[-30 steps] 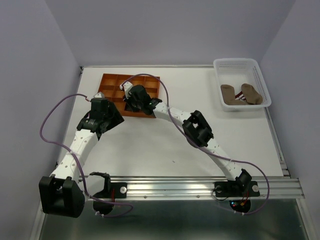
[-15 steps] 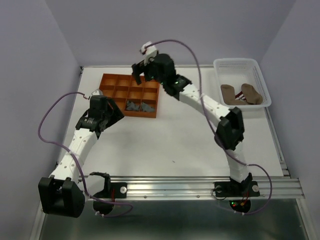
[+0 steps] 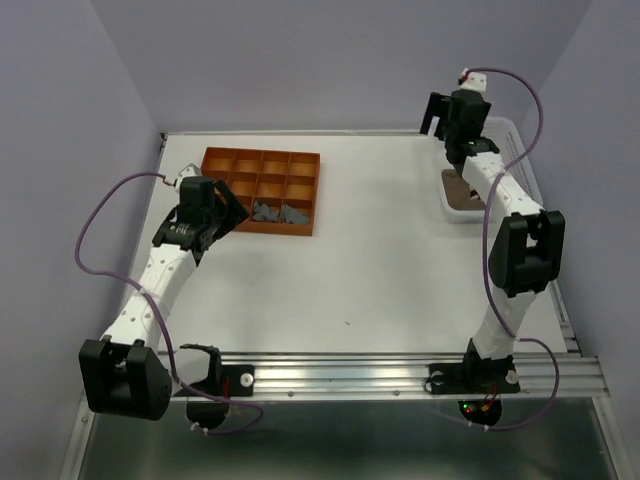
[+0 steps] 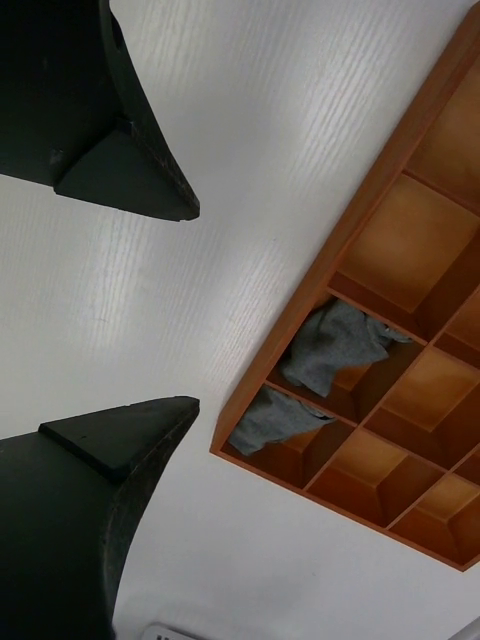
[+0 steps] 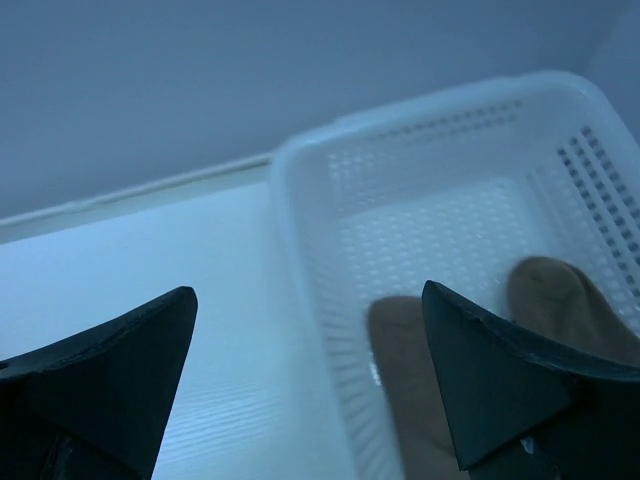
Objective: Roll the socks
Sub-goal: Grab a pair of socks with the right arm
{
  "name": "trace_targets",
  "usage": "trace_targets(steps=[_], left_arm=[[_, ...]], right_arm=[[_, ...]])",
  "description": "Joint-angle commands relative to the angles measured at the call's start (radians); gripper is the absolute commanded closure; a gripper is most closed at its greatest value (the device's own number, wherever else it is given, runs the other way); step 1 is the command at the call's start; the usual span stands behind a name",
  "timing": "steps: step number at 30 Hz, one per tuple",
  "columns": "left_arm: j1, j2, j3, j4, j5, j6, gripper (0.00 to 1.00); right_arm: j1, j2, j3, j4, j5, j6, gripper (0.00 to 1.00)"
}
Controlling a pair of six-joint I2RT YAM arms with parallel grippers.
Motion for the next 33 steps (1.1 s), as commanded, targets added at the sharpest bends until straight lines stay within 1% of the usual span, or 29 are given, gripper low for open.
trace_targets(steps=[1, 3, 6, 8, 9, 10, 13, 14, 18, 21, 22, 23, 26, 27, 28, 30, 31, 33], left_arm=[[0.004, 0.042, 0.057, 0.048, -0.012, -0.017, 0.18], [0.004, 0.075, 0.076, 0.042, -0.016, -0.015, 0.17], [0.004, 0.105, 0.096, 0.046, -0.022, -0.015, 0.15], [0.004, 0.114, 0.101, 0.056, -0.024, -0.017, 0.09], [0.004, 0.117, 0.101, 0.060, -0.021, -0.015, 0.08], [0.004, 0.119, 0.104, 0.060, -0.018, -0.014, 0.06], [0.004, 0.123, 0.103, 0.054, -0.024, -0.010, 0.05], [0.004, 0.122, 0.103, 0.047, -0.027, -0.012, 0.05], [0.004, 0.117, 0.101, 0.028, -0.042, -0.021, 0.04], [0.004, 0.111, 0.097, 0.017, -0.045, -0.026, 0.05], [0.004, 0.109, 0.096, 0.017, -0.045, -0.027, 0.05], [0.003, 0.103, 0.093, 0.013, -0.047, -0.030, 0.05], [0.004, 0.096, 0.095, 0.011, -0.051, -0.030, 0.05], [0.004, 0.091, 0.095, 0.008, -0.052, -0.029, 0.05], [0.004, 0.088, 0.093, 0.008, -0.052, -0.029, 0.05], [0.004, 0.079, 0.093, 0.004, -0.053, -0.029, 0.05], [0.004, 0.076, 0.087, 0.001, -0.055, -0.029, 0.05], [0.004, 0.060, 0.080, 0.004, -0.056, -0.029, 0.04]], right_arm=[[-0.133, 0.053, 0.049, -0.112, -0.040, 0.123, 0.00], [-0.162, 0.092, 0.062, -0.143, -0.060, 0.137, 0.00], [-0.182, 0.174, 0.081, -0.144, -0.097, 0.095, 0.00], [-0.191, 0.252, 0.133, -0.166, -0.116, 0.079, 0.00], [-0.204, 0.282, 0.157, -0.175, -0.120, 0.084, 0.00], [-0.222, 0.349, 0.223, -0.221, -0.132, 0.102, 0.00], [-0.234, 0.444, 0.350, -0.310, -0.156, 0.116, 0.00], [-0.244, 0.480, 0.361, -0.316, -0.153, 0.122, 0.00], [-0.244, 0.512, 0.366, -0.328, -0.133, 0.128, 0.00], [-0.244, 0.512, 0.339, -0.333, -0.085, 0.136, 0.00], [-0.244, 0.508, 0.328, -0.333, -0.073, 0.136, 0.02], [-0.244, 0.503, 0.319, -0.333, -0.077, 0.134, 0.08], [-0.244, 0.501, 0.300, -0.332, -0.152, 0.133, 0.33], [-0.244, 0.501, 0.303, -0.332, -0.181, 0.139, 0.48], [-0.244, 0.503, 0.306, -0.332, -0.195, 0.142, 0.54], [-0.244, 0.501, 0.312, -0.332, -0.226, 0.154, 0.71], [-0.244, 0.500, 0.319, -0.332, -0.278, 0.154, 0.86], [-0.244, 0.489, 0.343, -0.330, -0.320, 0.153, 0.99]])
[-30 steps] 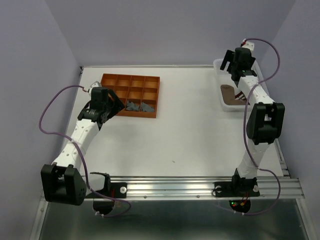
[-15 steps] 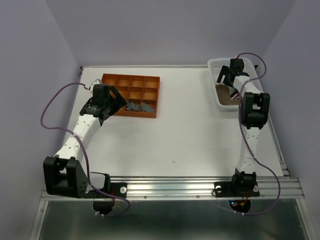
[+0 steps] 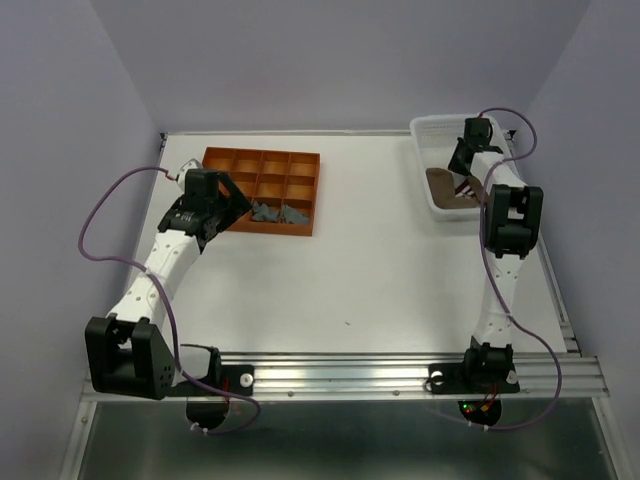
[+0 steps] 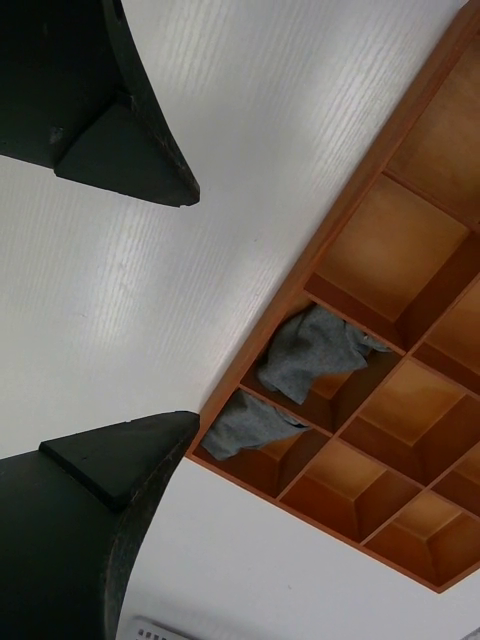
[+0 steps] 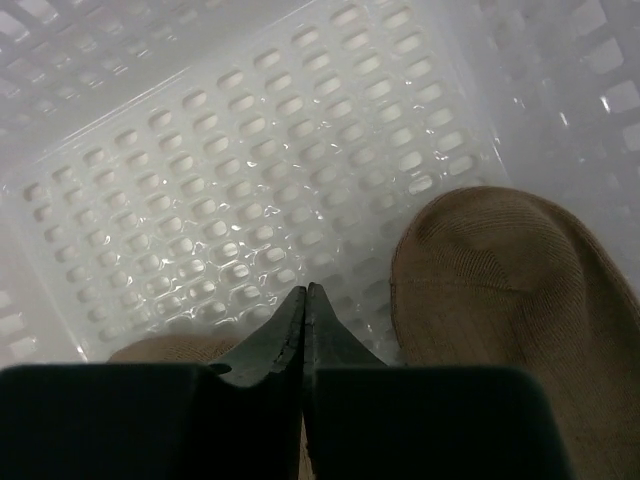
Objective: Roll the socks
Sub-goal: Grab a pair of socks with the right arm
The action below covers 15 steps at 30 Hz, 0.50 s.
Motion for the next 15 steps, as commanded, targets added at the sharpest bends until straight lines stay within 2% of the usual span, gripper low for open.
trace_targets(steps=[1, 4, 8, 10, 11, 12, 15], left_arm=[[0.004, -0.062, 0.010, -0.004, -0.028, -0.001, 0.04], [0.004, -0.081, -0.015, 0.007, -0.021, -0.007, 0.04], [0.004, -0.099, -0.038, 0.022, -0.003, -0.010, 0.04], [0.004, -0.105, -0.036, 0.019, -0.003, -0.006, 0.04], [0.004, -0.109, -0.036, 0.016, -0.006, -0.004, 0.04], [0.004, -0.110, -0.036, 0.013, -0.009, -0.003, 0.04], [0.004, -0.115, -0.029, 0.010, -0.020, 0.000, 0.04]], right_arm=[[0.001, -0.043, 0.036, -0.025, -0.158, 0.019, 0.99], [0.001, -0.115, 0.037, 0.004, -0.200, 0.026, 0.99], [0.001, -0.239, -0.052, 0.113, -0.247, 0.010, 0.99], [0.001, -0.262, -0.065, 0.101, -0.278, -0.009, 0.80], [0.001, -0.267, -0.079, 0.087, -0.296, -0.029, 0.66], [0.001, -0.267, -0.079, 0.072, -0.297, -0.036, 0.66], [0.001, -0.258, -0.128, 0.027, -0.301, -0.072, 0.45]])
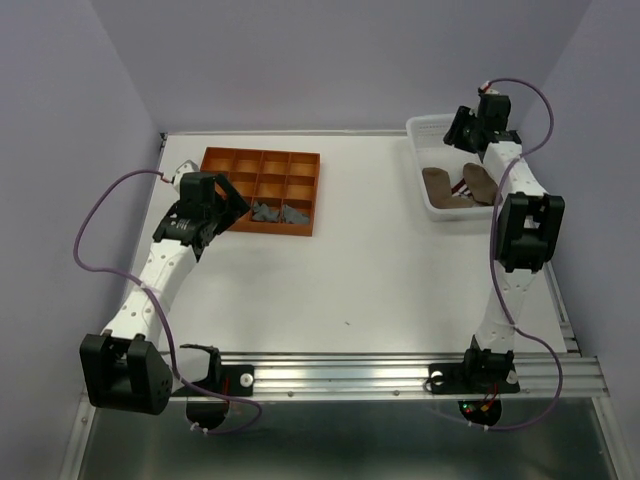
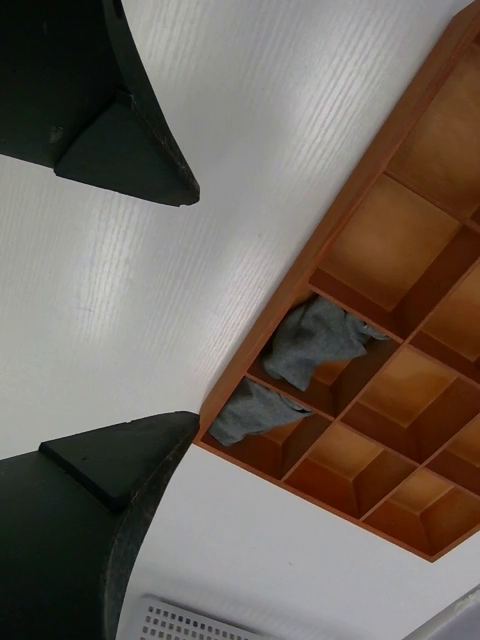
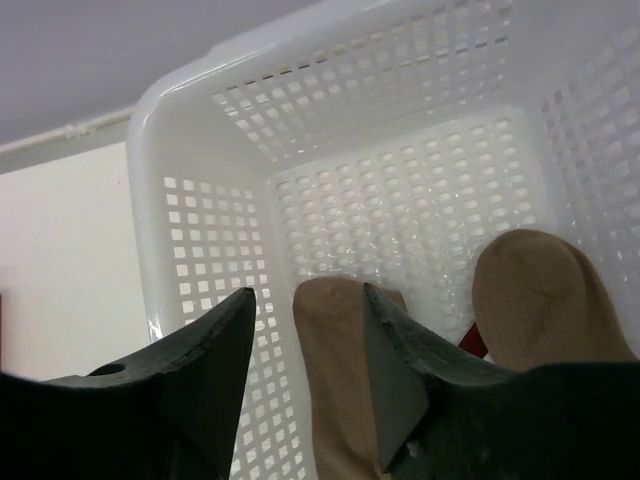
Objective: Roll the socks
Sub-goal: Move the sock to the center of the board
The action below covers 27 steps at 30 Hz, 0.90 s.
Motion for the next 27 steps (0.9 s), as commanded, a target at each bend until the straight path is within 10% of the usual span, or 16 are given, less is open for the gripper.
trace_targets(steps=[1, 14, 22, 27], left_arm=[[0.004, -0.036, 0.004, 0.005, -0.021, 0.007, 0.04], [0.004, 0.003, 0.028, -0.006, -0.021, 0.012, 0.03], [0.004, 0.001, 0.025, -0.007, -0.032, 0.018, 0.03], [0.004, 0.001, 0.013, 0.020, -0.011, 0.020, 0.03]], right_arm=[[-0.001, -0.020, -0.056, -0.005, -0.047, -0.058, 0.43], [0.039, 0.142, 0.003, -0.120, 0.060, -0.158, 0.36], [0.061, 0.163, 0.027, -0.129, 0.175, -0.170, 0.99], [0.070, 0.080, 0.046, -0.076, 0.180, -0.173, 0.99]])
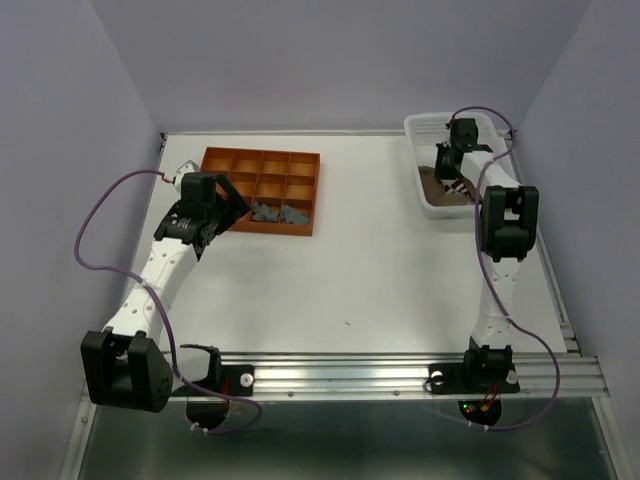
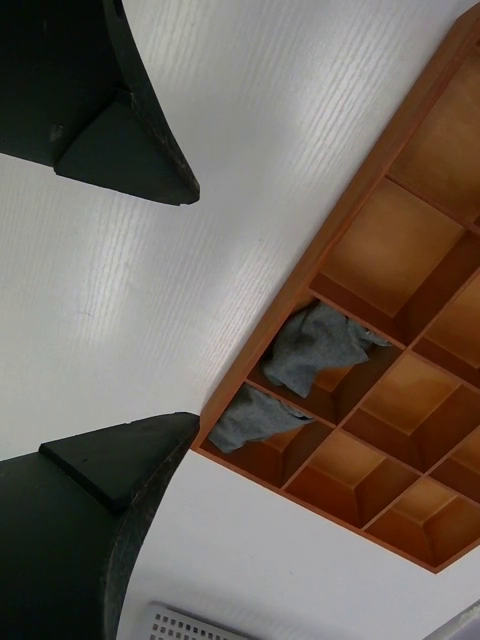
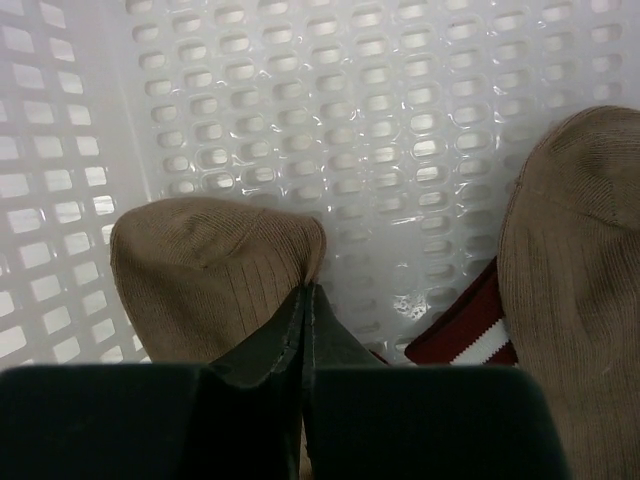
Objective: Roll the socks
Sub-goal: Move the sock to the center of the board
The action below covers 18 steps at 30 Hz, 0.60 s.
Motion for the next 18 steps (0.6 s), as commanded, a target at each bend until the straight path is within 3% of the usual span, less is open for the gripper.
trace_targets(steps=[1, 13, 18], left_arm=[[0.003, -0.011, 0.010, 0.028, -0.004, 0.015, 0.03], [0.004, 0.000, -0.045, 0.124, 0.071, 0.003, 0.03], [0.004, -0.034, -0.056, 0.143, 0.087, 0.020, 0.03]], right_arm=[[0.010, -0.093, 0.051, 0.052, 0.038, -0.013, 0.99], [0.043, -0.467, -0.045, 0.253, 0.004, 0.012, 0.99], [0.153, -0.674, -0.163, 0.231, -0.005, -0.022, 0.99]])
